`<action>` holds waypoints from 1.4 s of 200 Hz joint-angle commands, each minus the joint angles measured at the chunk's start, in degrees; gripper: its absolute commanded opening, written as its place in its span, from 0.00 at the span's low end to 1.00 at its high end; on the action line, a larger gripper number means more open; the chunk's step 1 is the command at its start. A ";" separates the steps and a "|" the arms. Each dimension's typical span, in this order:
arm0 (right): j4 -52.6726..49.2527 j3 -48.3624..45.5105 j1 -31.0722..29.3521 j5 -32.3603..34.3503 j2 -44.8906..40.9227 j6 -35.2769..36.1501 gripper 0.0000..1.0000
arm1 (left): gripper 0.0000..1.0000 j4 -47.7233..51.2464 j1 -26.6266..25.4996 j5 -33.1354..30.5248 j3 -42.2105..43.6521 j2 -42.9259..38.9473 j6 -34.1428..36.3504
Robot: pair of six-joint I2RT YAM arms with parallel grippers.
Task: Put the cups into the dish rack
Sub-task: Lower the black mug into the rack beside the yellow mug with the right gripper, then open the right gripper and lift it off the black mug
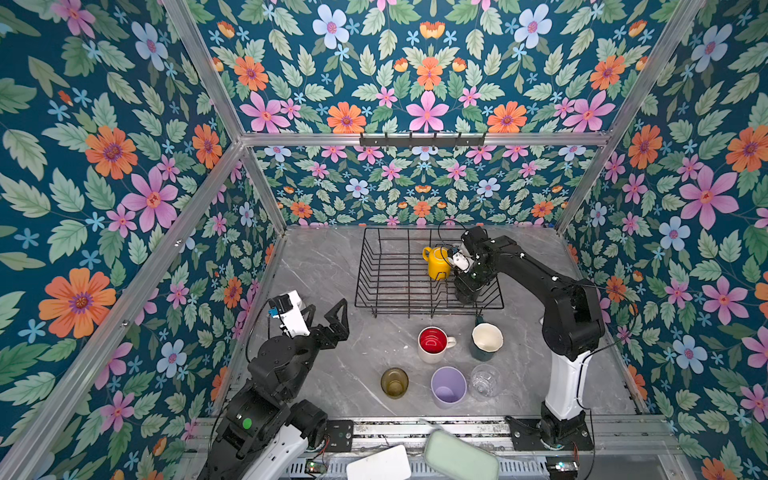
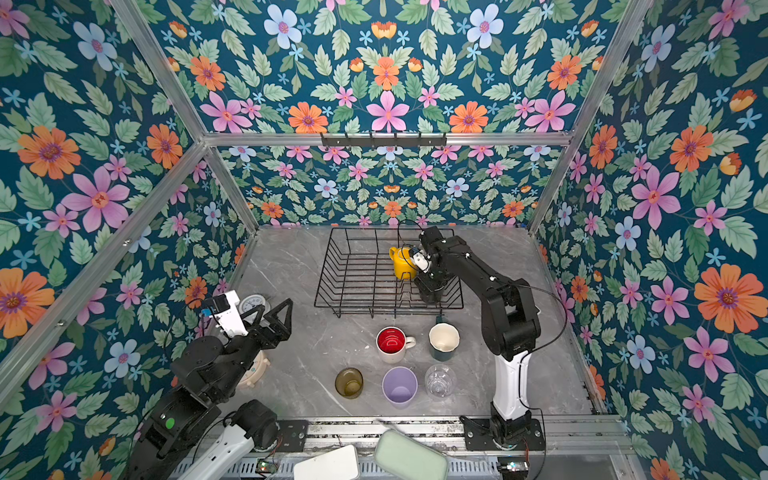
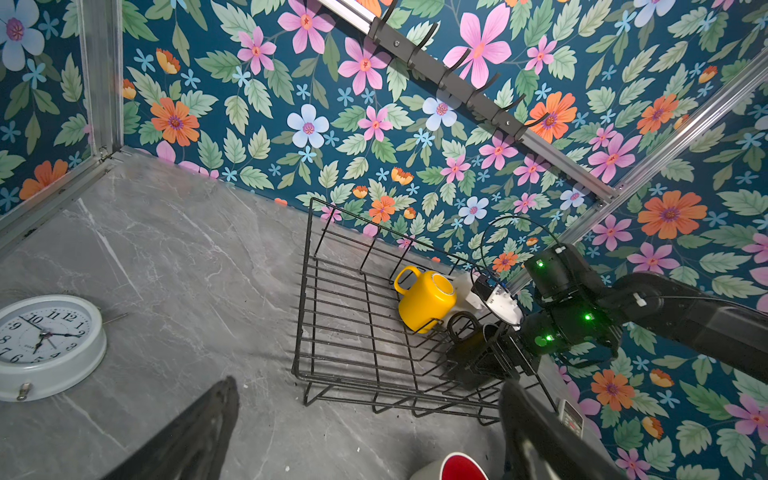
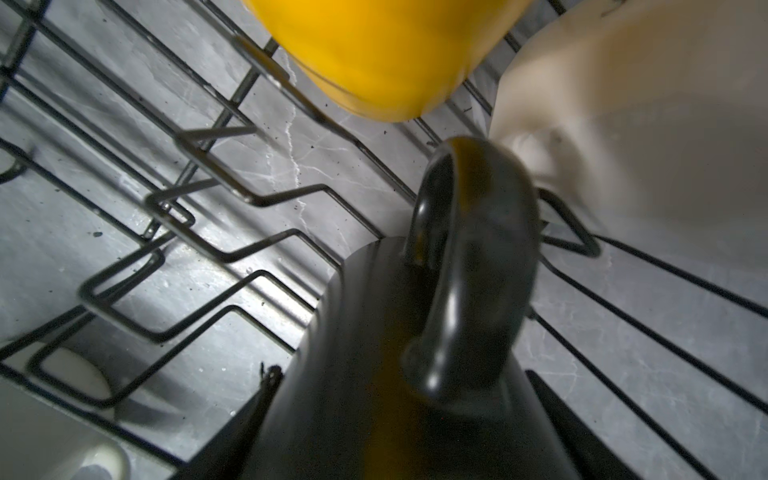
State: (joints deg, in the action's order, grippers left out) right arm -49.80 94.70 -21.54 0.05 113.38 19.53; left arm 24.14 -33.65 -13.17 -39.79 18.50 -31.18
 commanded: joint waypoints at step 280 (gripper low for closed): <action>-6.81 -26.69 0.01 -5.24 -45.31 -32.53 0.64 | 0.99 2.57 0.06 -4.56 -2.41 -2.57 -2.75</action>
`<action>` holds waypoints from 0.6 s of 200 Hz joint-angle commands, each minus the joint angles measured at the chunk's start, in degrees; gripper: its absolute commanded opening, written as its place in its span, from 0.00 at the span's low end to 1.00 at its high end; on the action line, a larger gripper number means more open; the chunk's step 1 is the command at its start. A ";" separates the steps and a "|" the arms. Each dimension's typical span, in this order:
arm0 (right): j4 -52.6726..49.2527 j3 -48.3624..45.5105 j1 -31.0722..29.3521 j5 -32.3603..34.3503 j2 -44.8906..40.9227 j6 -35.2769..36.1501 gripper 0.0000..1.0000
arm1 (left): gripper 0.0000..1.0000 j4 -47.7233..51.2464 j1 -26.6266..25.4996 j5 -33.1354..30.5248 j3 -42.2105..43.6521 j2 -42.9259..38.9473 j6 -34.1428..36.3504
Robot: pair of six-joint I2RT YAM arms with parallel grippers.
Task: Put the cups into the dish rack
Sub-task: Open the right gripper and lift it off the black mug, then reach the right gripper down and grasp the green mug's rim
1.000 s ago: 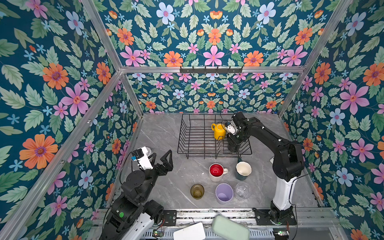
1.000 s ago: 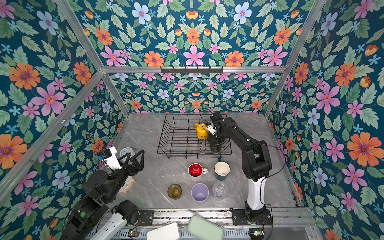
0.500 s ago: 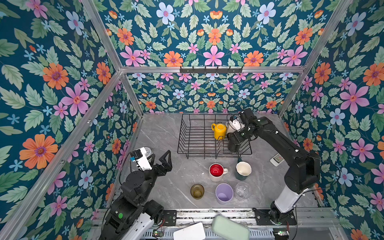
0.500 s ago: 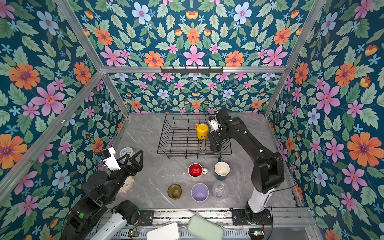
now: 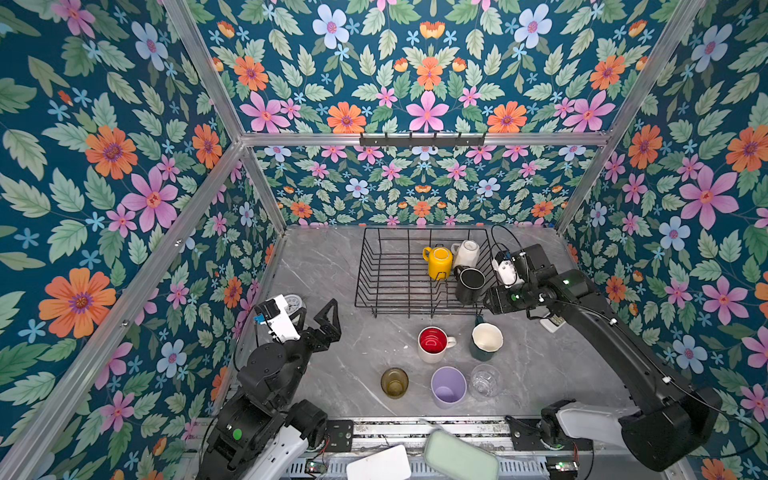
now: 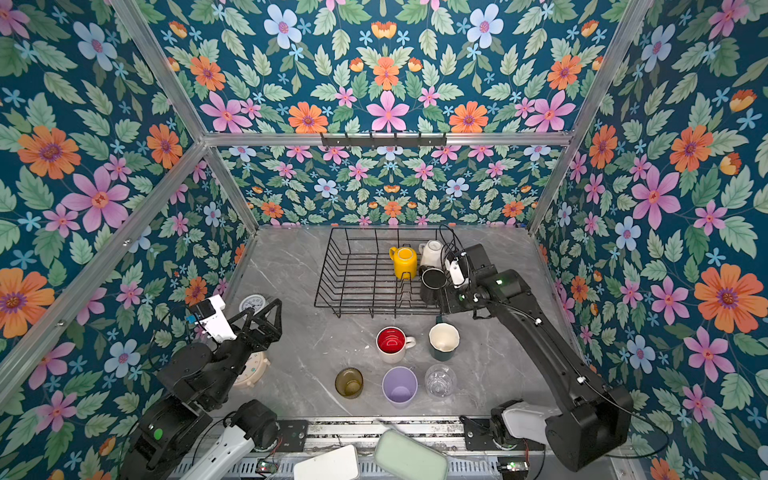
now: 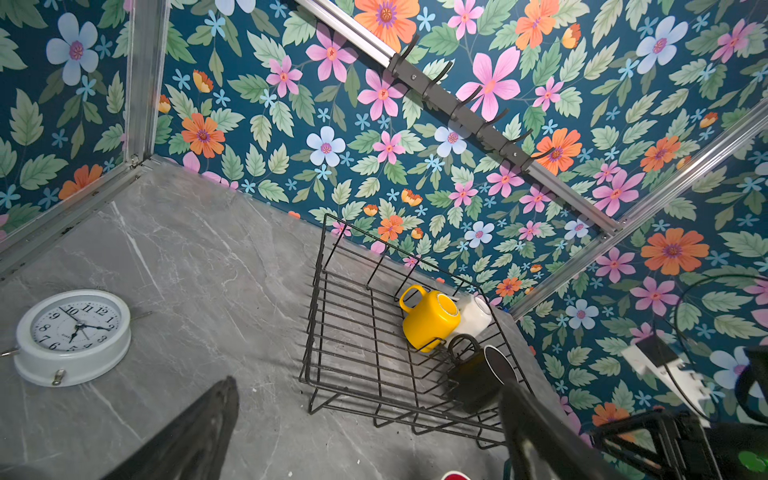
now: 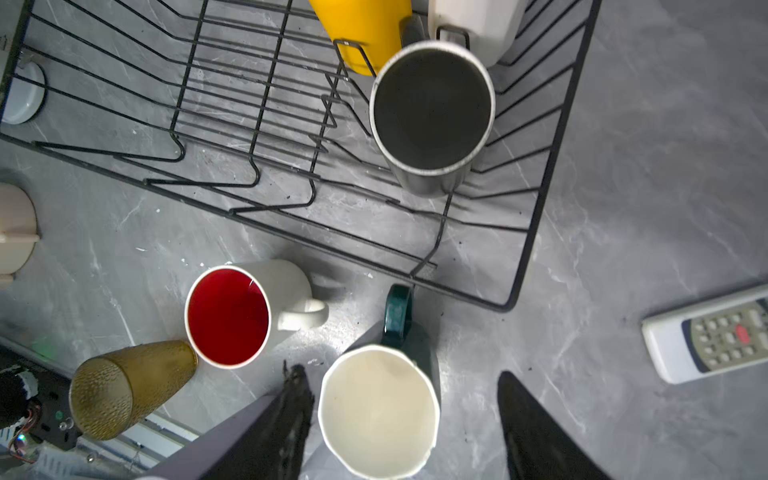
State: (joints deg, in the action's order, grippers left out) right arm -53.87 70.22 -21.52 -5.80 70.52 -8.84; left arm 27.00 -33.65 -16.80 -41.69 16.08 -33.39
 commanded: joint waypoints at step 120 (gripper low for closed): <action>-5.08 -10.28 -2.64 2.23 -7.75 -11.38 0.42 | 1.00 -0.15 0.09 -1.21 -1.32 -1.03 -3.34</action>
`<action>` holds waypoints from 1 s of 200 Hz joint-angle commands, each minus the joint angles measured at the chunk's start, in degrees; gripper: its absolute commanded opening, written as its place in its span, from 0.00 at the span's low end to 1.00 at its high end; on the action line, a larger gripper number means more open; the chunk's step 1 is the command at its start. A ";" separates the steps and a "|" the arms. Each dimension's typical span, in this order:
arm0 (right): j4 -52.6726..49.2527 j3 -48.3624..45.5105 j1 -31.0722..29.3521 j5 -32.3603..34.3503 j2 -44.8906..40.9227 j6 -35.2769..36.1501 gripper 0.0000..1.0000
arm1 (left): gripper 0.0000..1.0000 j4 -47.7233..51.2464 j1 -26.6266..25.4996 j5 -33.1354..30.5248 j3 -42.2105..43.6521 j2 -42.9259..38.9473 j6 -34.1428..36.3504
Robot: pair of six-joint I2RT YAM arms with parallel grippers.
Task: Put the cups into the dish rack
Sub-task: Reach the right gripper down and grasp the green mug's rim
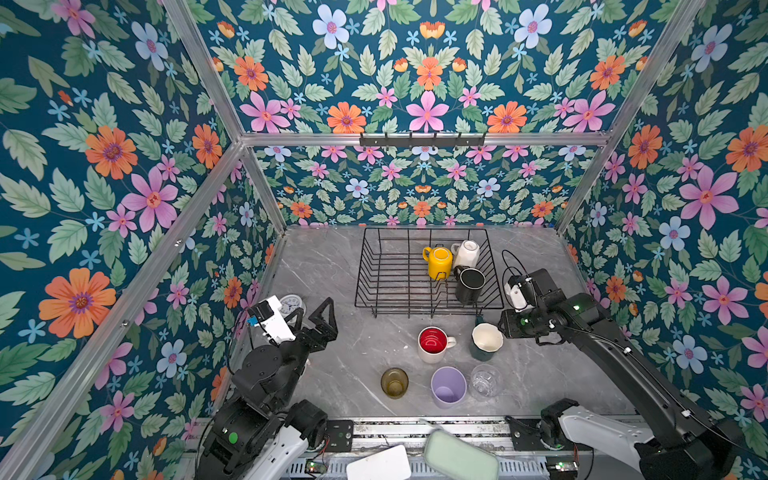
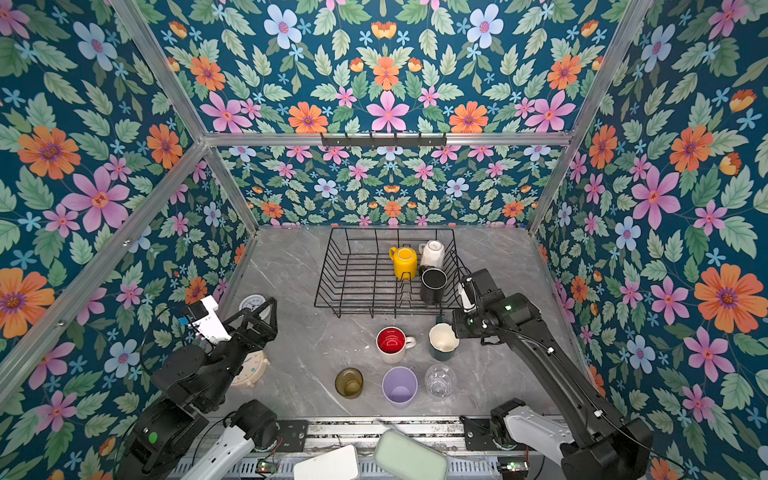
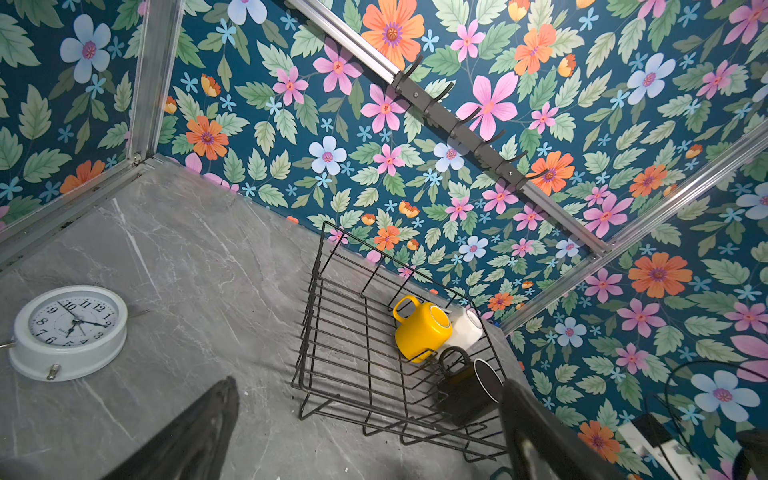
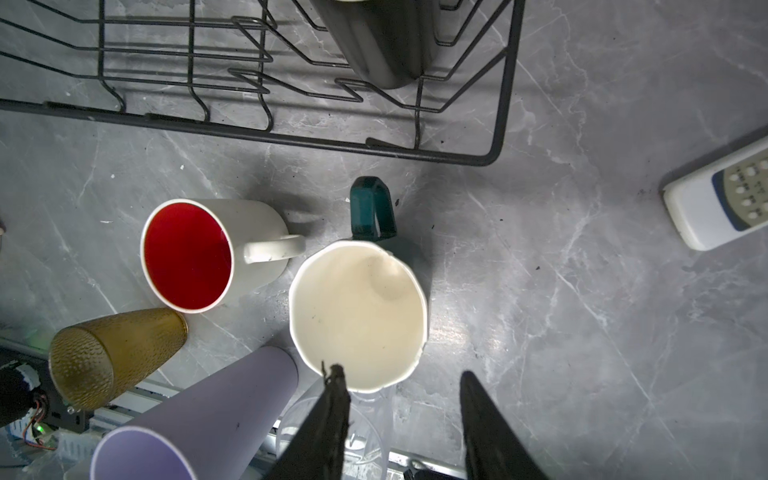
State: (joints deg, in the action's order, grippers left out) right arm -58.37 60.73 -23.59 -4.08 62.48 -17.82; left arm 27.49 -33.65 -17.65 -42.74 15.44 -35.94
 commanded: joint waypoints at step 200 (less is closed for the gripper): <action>10.88 -7.77 -1.54 5.19 10.70 -7.27 0.26 | 1.00 -4.97 0.05 1.93 1.04 1.52 0.89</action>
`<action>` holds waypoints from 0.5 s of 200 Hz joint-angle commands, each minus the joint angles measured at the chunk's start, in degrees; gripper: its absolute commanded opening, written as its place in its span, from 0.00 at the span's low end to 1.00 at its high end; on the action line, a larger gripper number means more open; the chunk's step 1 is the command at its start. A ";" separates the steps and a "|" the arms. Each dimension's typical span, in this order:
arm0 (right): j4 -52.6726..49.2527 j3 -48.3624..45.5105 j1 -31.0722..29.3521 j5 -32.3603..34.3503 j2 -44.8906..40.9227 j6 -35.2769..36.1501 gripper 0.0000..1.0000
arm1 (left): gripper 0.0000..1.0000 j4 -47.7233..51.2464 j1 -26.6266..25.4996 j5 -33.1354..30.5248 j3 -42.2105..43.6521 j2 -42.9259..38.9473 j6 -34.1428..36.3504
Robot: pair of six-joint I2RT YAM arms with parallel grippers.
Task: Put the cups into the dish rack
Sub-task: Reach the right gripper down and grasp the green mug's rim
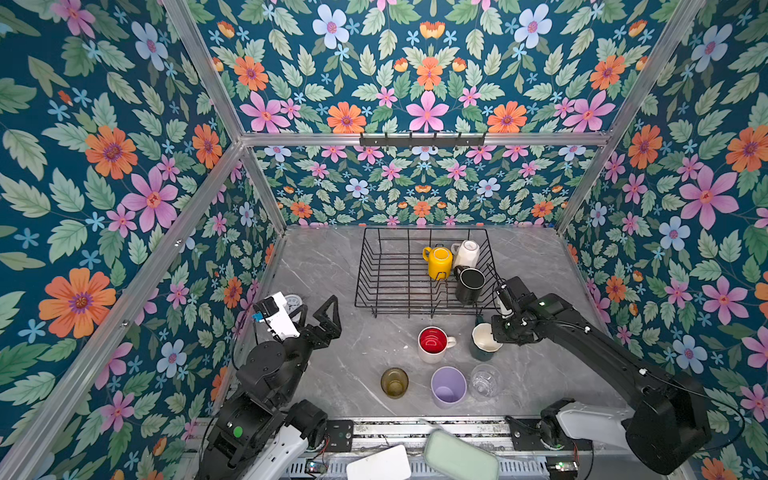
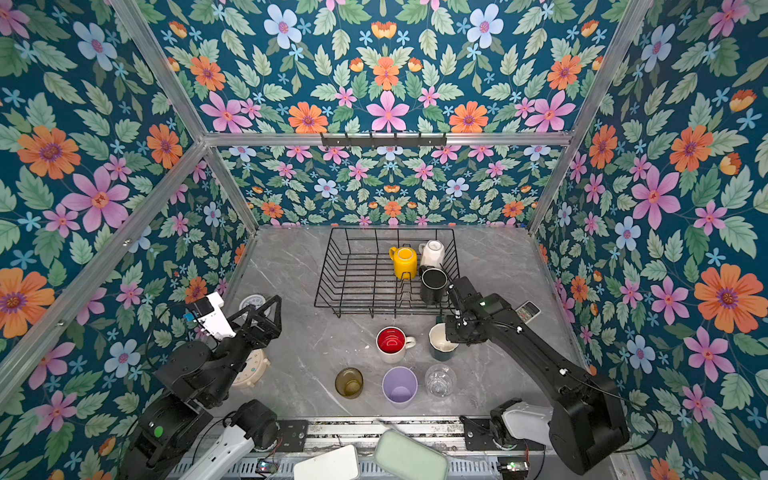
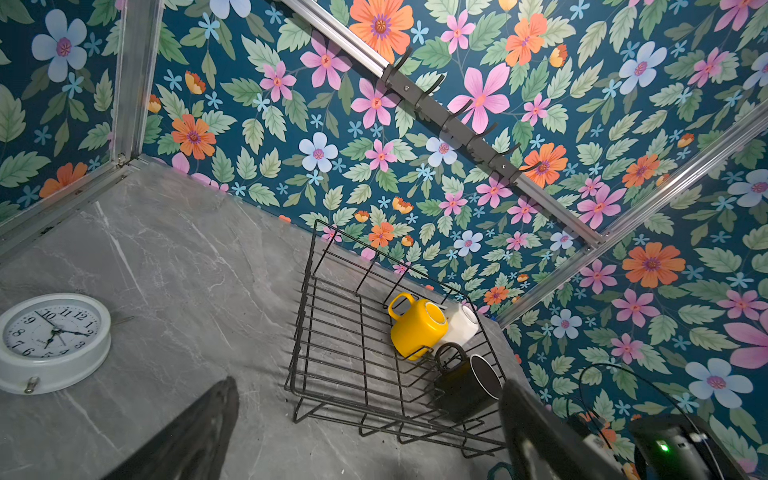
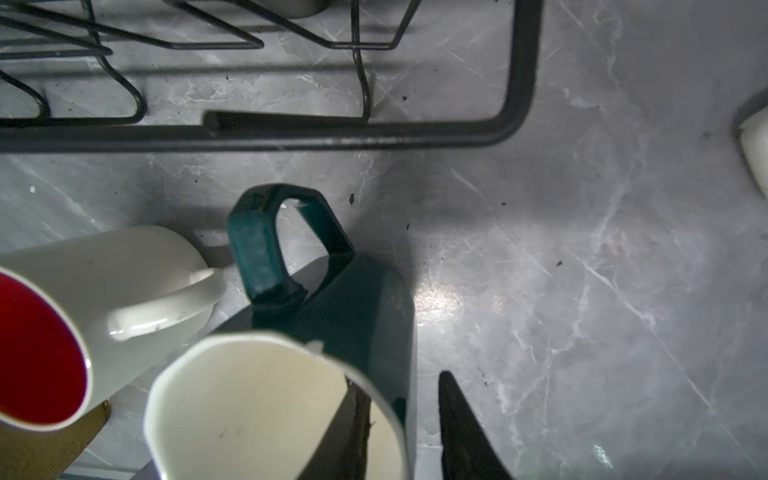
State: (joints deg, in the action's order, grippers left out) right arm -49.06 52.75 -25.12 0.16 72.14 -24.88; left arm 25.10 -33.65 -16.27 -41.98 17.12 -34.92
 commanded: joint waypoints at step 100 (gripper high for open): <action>1.78 -1.01 -0.52 2.36 1.31 0.63 0.05 | 1.00 -7.36 0.07 2.45 2.07 2.63 -0.86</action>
State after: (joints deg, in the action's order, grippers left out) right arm -46.96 52.18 -25.50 1.61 74.22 -24.32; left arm 21.15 -33.65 -14.83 -40.12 19.27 -35.62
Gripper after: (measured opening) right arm 0.091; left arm 0.996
